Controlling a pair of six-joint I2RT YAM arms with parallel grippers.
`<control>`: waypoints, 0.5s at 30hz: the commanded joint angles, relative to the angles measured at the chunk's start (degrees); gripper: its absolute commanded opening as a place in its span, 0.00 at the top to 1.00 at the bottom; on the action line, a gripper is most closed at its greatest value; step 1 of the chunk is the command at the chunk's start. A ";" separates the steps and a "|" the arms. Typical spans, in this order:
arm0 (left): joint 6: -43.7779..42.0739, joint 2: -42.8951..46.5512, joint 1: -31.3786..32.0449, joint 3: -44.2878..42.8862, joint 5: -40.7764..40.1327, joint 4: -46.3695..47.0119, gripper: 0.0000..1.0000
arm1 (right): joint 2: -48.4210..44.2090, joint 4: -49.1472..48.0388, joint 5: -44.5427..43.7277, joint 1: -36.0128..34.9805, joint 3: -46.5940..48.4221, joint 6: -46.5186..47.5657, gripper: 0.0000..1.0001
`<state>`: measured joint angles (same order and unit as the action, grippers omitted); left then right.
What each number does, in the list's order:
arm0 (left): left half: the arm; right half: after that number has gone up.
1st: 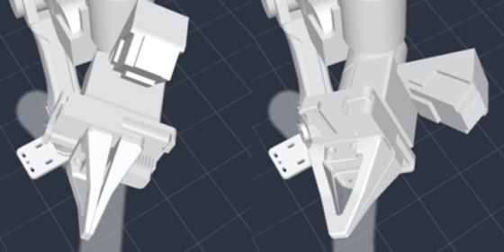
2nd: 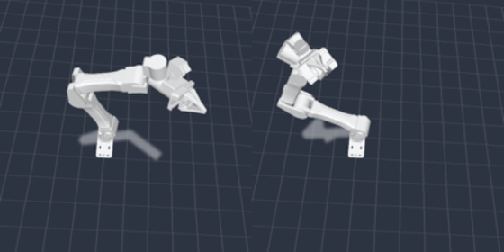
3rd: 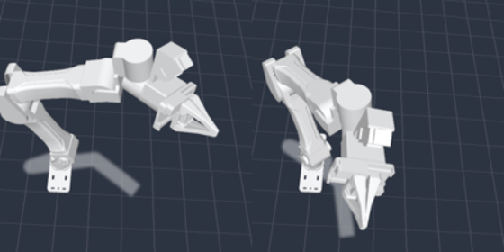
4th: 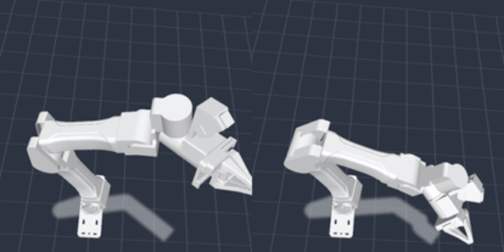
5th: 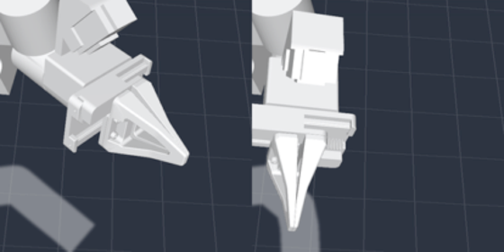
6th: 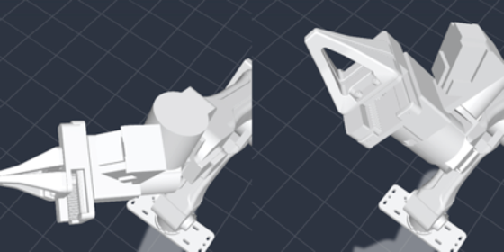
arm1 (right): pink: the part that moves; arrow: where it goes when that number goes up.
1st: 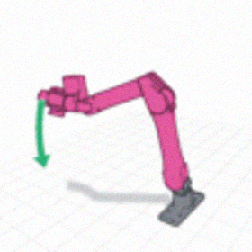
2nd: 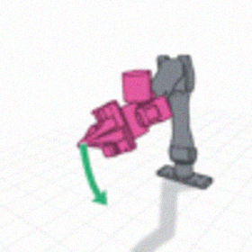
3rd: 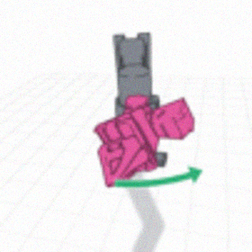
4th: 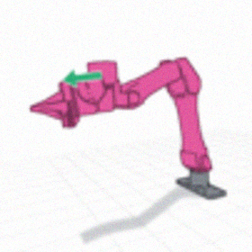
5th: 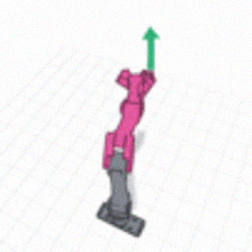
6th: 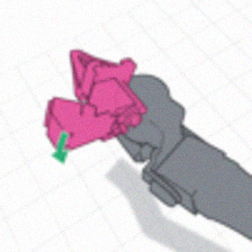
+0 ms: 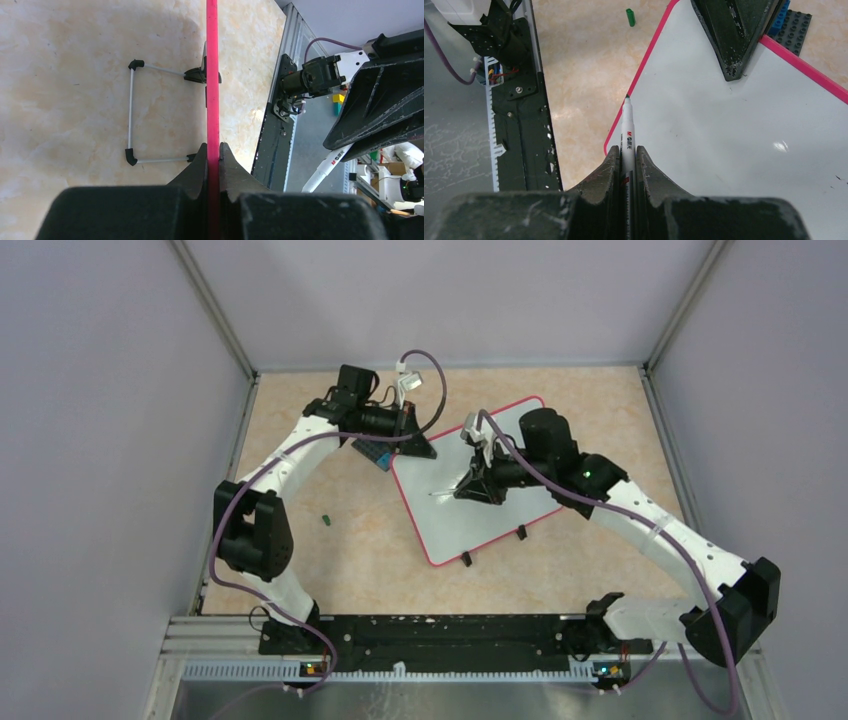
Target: Write a sentence on the whiteboard
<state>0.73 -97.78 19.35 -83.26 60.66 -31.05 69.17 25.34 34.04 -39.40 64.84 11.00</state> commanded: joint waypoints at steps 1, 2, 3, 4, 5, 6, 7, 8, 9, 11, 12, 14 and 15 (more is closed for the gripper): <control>0.90 -0.55 2.31 0.02 3.00 -2.96 1.00 | -1.31 -1.34 1.40 -1.18 0.03 1.36 1.00; 1.01 -0.49 2.44 0.18 3.09 -2.97 1.00 | -1.28 -1.32 1.31 -1.25 -0.02 1.38 1.00; 1.02 -0.49 2.57 0.27 3.13 -3.03 1.00 | -1.23 -1.30 1.25 -1.29 -0.06 1.39 1.00; 1.03 -0.51 2.65 0.27 3.13 -3.17 1.00 | -1.23 -1.18 1.14 -1.37 0.06 1.39 1.00; 0.95 -0.50 2.68 0.27 3.14 -3.29 1.00 | -1.15 -1.09 1.00 -1.46 0.16 1.46 1.00; 0.90 -0.54 2.71 0.18 2.94 -3.29 1.00 | -1.10 -0.82 0.88 -1.55 0.33 1.52 1.00; 0.75 -0.57 2.74 0.02 2.81 -3.37 0.96 | -1.06 -0.69 0.79 -1.67 0.50 1.60 1.00; 0.35 -0.69 2.72 -0.26 2.87 -3.68 0.90 | -1.01 -0.53 0.64 -1.65 0.71 1.65 1.00; 0.06 -0.66 2.71 -0.45 2.99 -3.94 0.83 | -1.12 -0.32 0.48 -1.69 0.86 1.72 1.00; -0.20 0.06 2.65 -0.75 2.75 -4.51 0.74 | -1.17 0.35 0.06 -1.72 1.31 1.96 1.00; -1.32 0.29 2.62 -0.81 2.51 -4.82 0.71 | -1.15 0.70 -0.12 -1.73 1.55 2.18 1.00; -2.10 1.29 2.26 -0.65 2.08 -4.98 0.68 | -1.20 1.32 -0.58 -1.74 1.76 2.50 1.00; -2.32 2.00 2.08 -0.41 1.76 -4.94 0.68 | -1.22 1.47 -0.68 -1.74 1.78 2.57 1.00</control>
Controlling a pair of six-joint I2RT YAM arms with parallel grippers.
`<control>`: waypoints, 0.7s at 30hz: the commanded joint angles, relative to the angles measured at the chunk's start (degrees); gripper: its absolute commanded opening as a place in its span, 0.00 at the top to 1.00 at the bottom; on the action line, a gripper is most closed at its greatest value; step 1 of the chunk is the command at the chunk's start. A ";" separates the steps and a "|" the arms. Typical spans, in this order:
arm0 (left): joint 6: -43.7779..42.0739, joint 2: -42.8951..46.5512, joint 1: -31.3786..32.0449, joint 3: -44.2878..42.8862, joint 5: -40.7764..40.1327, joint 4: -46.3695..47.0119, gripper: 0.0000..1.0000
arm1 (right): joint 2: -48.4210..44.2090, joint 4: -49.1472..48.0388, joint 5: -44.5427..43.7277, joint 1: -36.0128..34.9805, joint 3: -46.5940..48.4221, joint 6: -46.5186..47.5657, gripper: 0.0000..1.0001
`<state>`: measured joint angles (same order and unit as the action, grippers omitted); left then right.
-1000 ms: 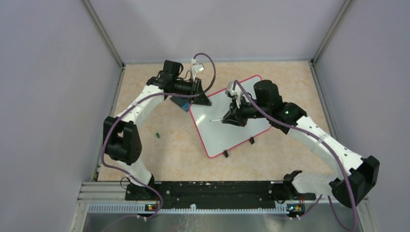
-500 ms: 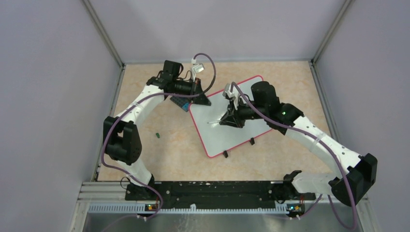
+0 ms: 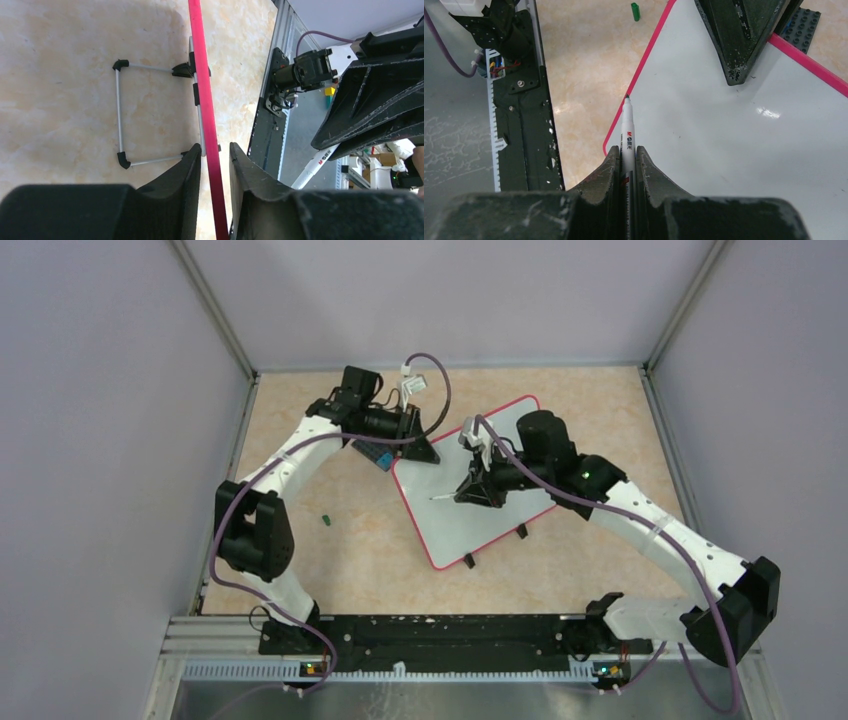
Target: Write a sentence on the whiteboard
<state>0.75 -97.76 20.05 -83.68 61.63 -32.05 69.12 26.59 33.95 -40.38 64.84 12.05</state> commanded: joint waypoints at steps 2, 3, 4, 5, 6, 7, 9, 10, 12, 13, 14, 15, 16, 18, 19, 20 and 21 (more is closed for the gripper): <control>-2.32 2.74 0.73 0.88 0.91 -3.44 0.67 | -0.97 0.46 -0.77 -0.90 1.91 1.57 1.00; -2.07 3.37 0.29 1.62 1.14 -2.93 0.68 | -0.87 0.53 -0.96 -1.11 2.00 1.65 1.00; -1.89 3.67 -0.12 2.20 1.23 -2.54 0.69 | -0.84 0.49 -1.10 -1.29 2.00 1.72 1.00; -1.71 4.01 -0.51 2.76 1.21 -2.10 0.71 | -0.77 0.36 -1.31 -1.57 2.09 1.74 1.00; -1.41 4.27 -0.80 3.34 1.18 -1.67 0.72 | -0.65 0.27 -1.53 -1.81 2.12 1.74 1.00; -1.33 4.51 -1.07 3.66 1.32 -1.40 0.72 | -0.46 0.16 -1.67 -2.14 2.24 1.79 1.00; -1.27 4.75 -1.58 4.02 1.66 -1.02 0.75 | 0.07 0.31 -2.06 -2.67 2.68 2.15 1.00; -1.24 4.89 -1.64 4.08 1.69 -0.93 0.76 | 0.40 0.58 -2.39 -3.06 3.04 2.47 1.00; -1.28 4.81 -1.68 4.14 1.80 -0.76 0.79 | 1.09 1.15 -3.47 -3.99 3.76 3.28 1.00; -1.24 4.77 -1.70 4.18 1.78 -0.67 0.81 | 1.43 1.18 -3.99 -4.46 4.00 3.63 1.00; -1.17 4.66 -1.69 4.29 1.78 -0.57 0.84 | 1.67 1.19 -4.37 -5.05 4.17 4.03 1.00; -1.27 4.56 -1.68 4.31 1.79 -0.56 0.86 | 1.90 1.01 -4.87 -5.49 4.32 4.28 1.00; -1.30 4.47 -1.68 4.25 1.86 -0.48 0.88 | 2.11 0.78 -5.52 -6.02 4.36 4.60 1.00; -1.27 4.16 -1.68 4.23 1.96 -0.38 0.91 | 2.66 0.28 -7.38 -6.93 4.35 5.28 1.00; -1.28 4.01 -1.71 4.11 2.00 -0.38 0.93 | 2.82 -0.15 -8.13 -7.24 4.22 5.46 1.00; -1.24 3.94 -1.69 4.01 2.07 -0.30 0.94 | 2.91 -0.73 -8.58 -7.46 4.09 5.44 1.00; -1.11 3.83 -1.68 4.05 2.13 -0.22 0.96 | 3.00 -1.32 -9.03 -7.58 3.83 5.39 1.00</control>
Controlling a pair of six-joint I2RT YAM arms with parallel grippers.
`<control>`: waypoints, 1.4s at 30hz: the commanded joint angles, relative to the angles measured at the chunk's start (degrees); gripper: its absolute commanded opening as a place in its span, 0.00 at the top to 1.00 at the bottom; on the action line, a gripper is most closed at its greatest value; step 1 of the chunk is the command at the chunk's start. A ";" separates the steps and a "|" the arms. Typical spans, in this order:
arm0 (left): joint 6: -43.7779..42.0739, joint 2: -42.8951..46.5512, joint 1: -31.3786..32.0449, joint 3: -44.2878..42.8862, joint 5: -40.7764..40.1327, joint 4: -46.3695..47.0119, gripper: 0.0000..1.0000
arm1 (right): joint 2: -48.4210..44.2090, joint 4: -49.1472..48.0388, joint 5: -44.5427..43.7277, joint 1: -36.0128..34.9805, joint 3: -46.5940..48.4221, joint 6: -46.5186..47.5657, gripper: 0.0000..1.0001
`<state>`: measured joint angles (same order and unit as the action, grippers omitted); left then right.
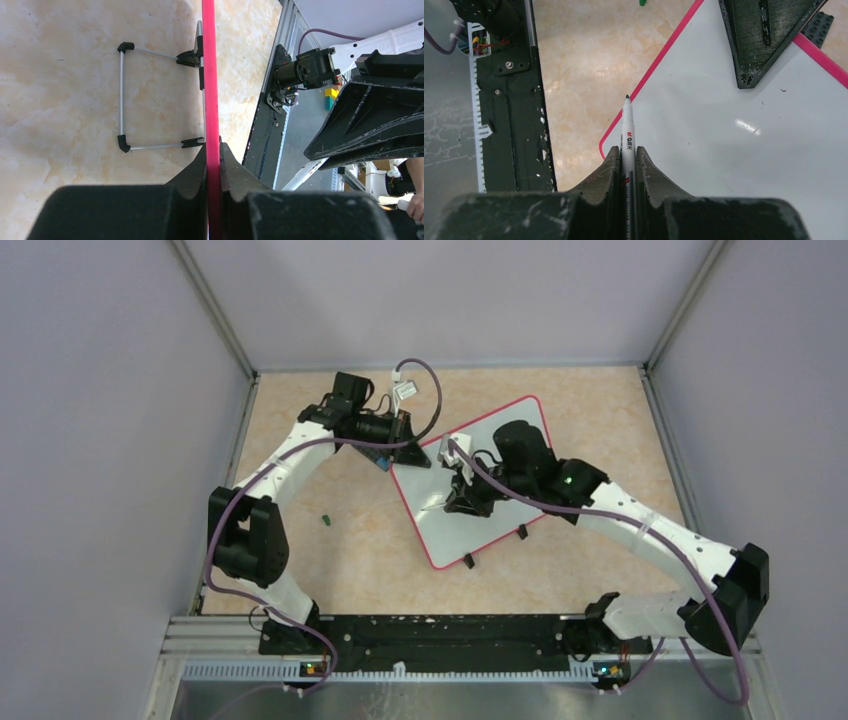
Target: Write a sentence on the whiteboard
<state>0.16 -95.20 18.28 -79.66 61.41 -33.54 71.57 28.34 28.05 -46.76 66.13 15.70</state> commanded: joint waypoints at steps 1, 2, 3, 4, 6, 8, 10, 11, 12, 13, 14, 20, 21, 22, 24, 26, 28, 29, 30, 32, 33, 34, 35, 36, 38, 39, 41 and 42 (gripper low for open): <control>-0.41 1.22 0.09 -0.02 2.35 1.36 0.98 | 0.68 -3.87 -3.70 -1.38 2.24 1.58 1.00; -0.42 1.12 0.09 -0.03 2.32 1.37 0.99 | 0.91 -4.56 -4.31 -1.46 1.99 1.38 1.00; -0.43 1.07 0.09 0.01 2.24 1.37 1.00 | 1.12 -5.25 -4.89 -1.61 1.73 1.20 1.00; -0.43 1.07 0.09 0.15 2.16 1.37 1.00 | 1.29 -6.25 -5.57 -1.81 1.52 0.97 1.00; -0.37 1.15 0.09 0.26 2.01 1.58 1.00 | 1.46 -8.45 -7.12 -1.97 0.85 0.09 1.00; -0.33 1.16 0.09 0.34 1.94 1.59 1.00 | 1.49 -10.31 -7.35 -2.02 0.56 -0.54 1.00; -0.34 1.16 0.08 0.39 1.95 1.63 1.00 | 2.01 -10.87 -7.29 -2.23 1.11 -0.67 1.00; -0.31 1.20 0.07 0.45 1.91 1.68 1.00 | 2.26 -11.04 -7.45 -2.27 1.35 -0.75 1.00; -0.29 1.26 0.08 0.60 1.88 1.76 1.00 | 2.41 -11.40 -7.52 -2.28 1.38 -0.83 1.00; -0.31 1.24 0.09 0.67 1.87 1.81 1.00 | 2.55 -11.72 -7.60 -2.36 1.37 -0.80 1.00; -0.34 1.25 0.09 0.71 1.87 1.88 1.00 | 2.73 -11.80 -7.76 -2.38 1.38 -0.77 1.00; -0.38 1.33 0.09 0.86 2.19 2.23 1.00 | 3.43 -12.17 -9.00 -2.51 1.37 -0.85 1.00; -0.34 1.37 0.09 0.95 2.22 2.25 1.00 | 3.49 -12.20 -9.10 -2.46 1.35 -0.89 1.00; -0.34 1.35 0.04 0.93 2.15 2.33 1.00 | 3.49 -12.29 -9.34 -2.47 1.35 -0.93 1.00; -0.33 1.42 0.09 1.13 2.16 2.34 1.00 | 3.56 -12.20 -9.62 -2.46 1.30 -0.94 1.00; -0.32 1.48 0.09 1.16 2.31 2.42 1.00 | 3.74 -12.17 -9.99 -2.46 1.28 -0.94 1.00; -0.33 1.42 0.08 1.17 2.20 2.43 1.00 | 4.06 -12.11 -10.16 -2.46 1.39 -0.79 1.00; -0.32 1.42 0.09 1.23 2.37 2.50 1.00 | 4.36 -11.92 -10.27 -2.53 1.55 -0.70 1.00; -0.34 1.36 0.09 1.21 2.40 2.49 1.00 | 4.63 -11.68 -10.30 -2.59 1.76 -0.61 1.00; -0.36 1.33 0.06 1.25 2.42 2.55 1.00 | 4.89 -11.59 -10.49 -2.55 1.85 -0.55 1.00; -0.34 1.33 0.08 1.26 2.49 2.54 1.00 | 4.89 -11.75 -10.69 -2.56 1.75 -0.58 1.00; -0.34 1.33 0.09 1.32 2.64 2.59 1.00 | 4.96 -11.94 -11.07 -2.55 1.67 -0.59 1.00; -0.33 1.34 0.14 1.34 2.62 2.67 1.00 | 4.98 -12.03 -11.17 -2.54 1.67 -0.59 1.00; -0.34 1.27 0.15 1.40 2.70 2.69 1.00 | 4.92 -12.13 -11.25 -2.54 1.63 -0.59 1.00; -0.32 1.18 0.11 1.52 2.86 2.86 1.00 | 4.89 -12.32 -11.39 -2.58 1.49 -0.67 1.00; -0.34 1.11 0.17 1.51 2.81 2.86 1.00 | 4.87 -12.47 -11.55 -2.55 1.44 -0.67 1.00; -0.34 1.12 0.17 1.56 2.93 2.93 1.00 | 4.78 -12.94 -12.26 -2.59 1.22 -0.80 1.00; -0.34 1.07 0.17 1.54 3.05 2.93 1.00 | 4.74 -13.21 -12.46 -2.55 1.10 -0.77 1.00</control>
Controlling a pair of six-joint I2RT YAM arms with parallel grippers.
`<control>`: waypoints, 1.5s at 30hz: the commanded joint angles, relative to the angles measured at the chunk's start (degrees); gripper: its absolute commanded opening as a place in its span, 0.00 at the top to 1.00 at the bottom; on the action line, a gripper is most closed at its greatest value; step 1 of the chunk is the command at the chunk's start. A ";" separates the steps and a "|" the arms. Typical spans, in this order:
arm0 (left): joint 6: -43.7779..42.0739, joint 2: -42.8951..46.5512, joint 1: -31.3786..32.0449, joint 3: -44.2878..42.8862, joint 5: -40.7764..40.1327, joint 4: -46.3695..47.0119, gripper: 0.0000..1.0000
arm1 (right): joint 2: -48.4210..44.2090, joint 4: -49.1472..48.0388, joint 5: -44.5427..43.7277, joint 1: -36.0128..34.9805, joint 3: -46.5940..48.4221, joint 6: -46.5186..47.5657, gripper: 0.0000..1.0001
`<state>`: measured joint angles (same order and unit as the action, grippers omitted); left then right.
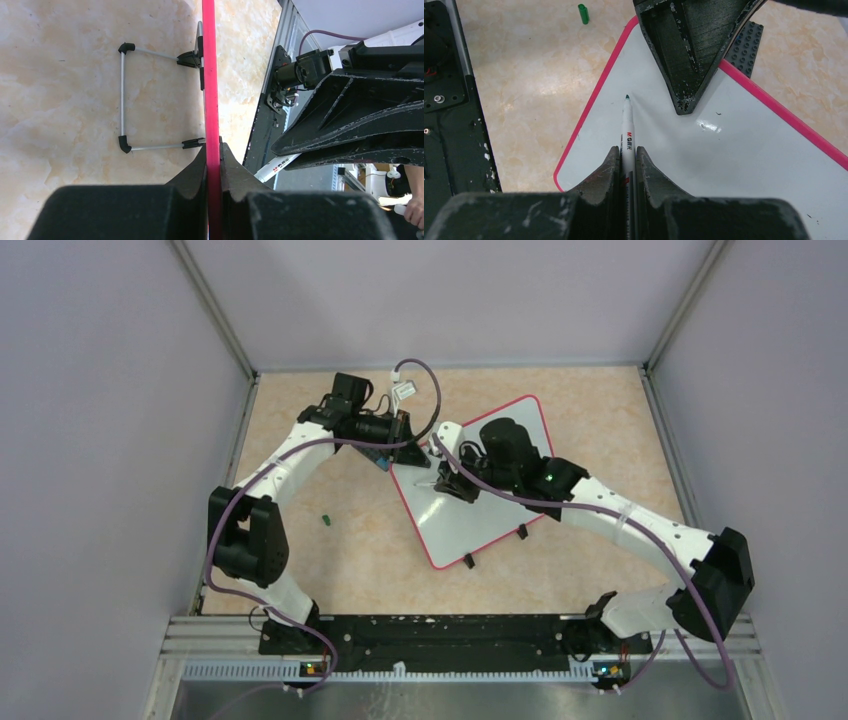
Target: Write a sentence on the whiteboard
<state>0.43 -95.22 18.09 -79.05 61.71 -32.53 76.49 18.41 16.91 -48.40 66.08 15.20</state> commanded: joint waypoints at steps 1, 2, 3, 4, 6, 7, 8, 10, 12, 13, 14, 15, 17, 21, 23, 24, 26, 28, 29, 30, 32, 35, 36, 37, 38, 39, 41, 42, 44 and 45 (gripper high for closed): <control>-0.60 1.11 0.37 0.96 2.70 1.99 1.00 | -0.21 -3.44 -1.39 -0.91 1.03 -0.26 1.00; -0.60 1.01 0.37 0.95 2.70 2.03 1.00 | -0.18 -3.70 -1.54 -0.90 1.03 -0.38 1.00; -0.60 1.00 0.37 0.97 2.83 2.04 1.00 | -0.13 -3.85 -1.79 -0.90 0.98 -0.43 1.00; -0.58 0.95 0.37 1.00 2.86 2.08 1.00 | -0.04 -4.01 -2.01 -0.93 1.05 -0.48 1.00; -0.57 0.85 0.37 0.99 2.97 2.12 1.00 | 0.09 -4.00 -2.18 -0.97 1.19 -0.52 1.00; -0.60 0.83 0.37 0.98 3.02 2.10 1.00 | 0.21 -4.00 -2.41 -0.91 1.40 -0.52 1.00; -0.58 0.83 0.37 0.93 3.05 2.10 1.00 | 0.30 -4.10 -2.60 -0.91 1.48 -0.52 1.00; -0.60 0.74 0.33 0.85 3.20 2.20 1.00 | 0.61 -4.30 -3.34 -0.94 1.62 -0.57 1.00; -0.57 0.65 0.39 0.88 3.32 2.25 1.00 | 0.97 -4.47 -4.12 -0.91 1.78 -0.65 1.00; -0.59 0.66 0.45 0.93 3.26 2.29 1.00 | 1.17 -4.56 -4.42 -0.92 1.89 -0.74 1.00; -0.58 0.65 0.41 0.97 3.35 2.23 1.00 | 1.32 -4.72 -4.77 -0.98 2.01 -0.89 1.00; -0.60 0.67 0.45 0.98 3.38 2.29 1.00 | 1.42 -4.83 -4.85 -0.91 2.09 -0.97 1.00; -0.56 0.65 0.46 0.96 3.62 2.30 1.00 | 1.71 -4.99 -4.76 -0.90 2.56 -1.05 1.00; -0.59 0.60 0.53 0.90 3.76 2.32 1.00 | 2.86 -5.19 -4.38 -0.91 3.31 -1.37 1.00; -0.58 0.57 0.55 0.88 3.76 2.37 1.00 | 3.20 -5.15 -4.10 -0.99 3.50 -1.40 1.00; -0.60 0.61 0.55 0.90 3.71 2.37 1.00 | 3.42 -5.17 -4.08 -1.11 3.67 -1.34 1.00; -0.58 0.56 0.55 0.91 3.78 2.34 1.00 | 3.80 -4.94 -3.84 -1.49 3.77 -1.02 1.00; -0.60 0.41 0.55 0.86 3.85 2.32 1.00 | 4.11 -4.59 -3.81 -1.88 3.92 -0.61 1.00; -0.56 0.34 0.55 0.83 3.84 2.36 1.00 | 4.25 -4.27 -3.73 -2.07 3.98 -0.41 1.00; -0.57 0.33 0.55 0.78 3.88 2.38 1.00 | 4.28 -4.08 -3.65 -2.29 3.92 -0.24 1.00; -0.54 0.31 0.55 0.78 3.80 2.39 1.00 | 4.28 -3.66 -3.39 -2.51 3.65 0.14 1.00; -0.60 0.22 0.55 0.79 3.83 2.38 1.00 | 4.07 -3.07 -3.49 -2.55 2.93 0.56 1.00; -0.55 0.21 0.57 0.80 3.81 2.36 1.00 | 3.88 -2.98 -3.53 -2.64 2.65 0.68 1.00; -0.60 0.17 0.55 0.80 3.79 2.34 1.00 | 3.67 -2.87 -3.48 -2.66 2.17 0.89 1.00; -0.60 0.12 0.59 0.76 3.85 2.37 1.00 | 3.44 -2.72 -3.24 -2.61 1.86 1.07 1.00; -0.58 0.09 0.56 0.77 3.73 2.39 1.00 | 3.13 -2.54 -3.00 -2.59 1.50 1.18 1.00; -0.60 -0.01 0.59 0.76 3.74 2.39 1.00 | 2.76 -1.97 -2.61 -2.57 0.86 1.51 1.00; -0.59 -0.05 0.61 0.73 3.76 2.39 1.00 | 2.63 -1.81 -2.63 -2.57 0.59 1.64 1.00; -0.60 -0.16 0.61 0.54 3.79 2.37 1.00 | 2.38 -1.45 -2.67 -2.61 0.16 1.91 1.00; -0.60 -0.14 0.61 0.51 3.81 2.34 1.00 | 2.17 -1.34 -2.67 -2.58 -0.06 2.01 1.00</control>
<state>0.71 -95.22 17.82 -78.61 61.93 -31.68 79.68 15.90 15.07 -50.26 67.37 15.51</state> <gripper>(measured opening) 0.114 0.090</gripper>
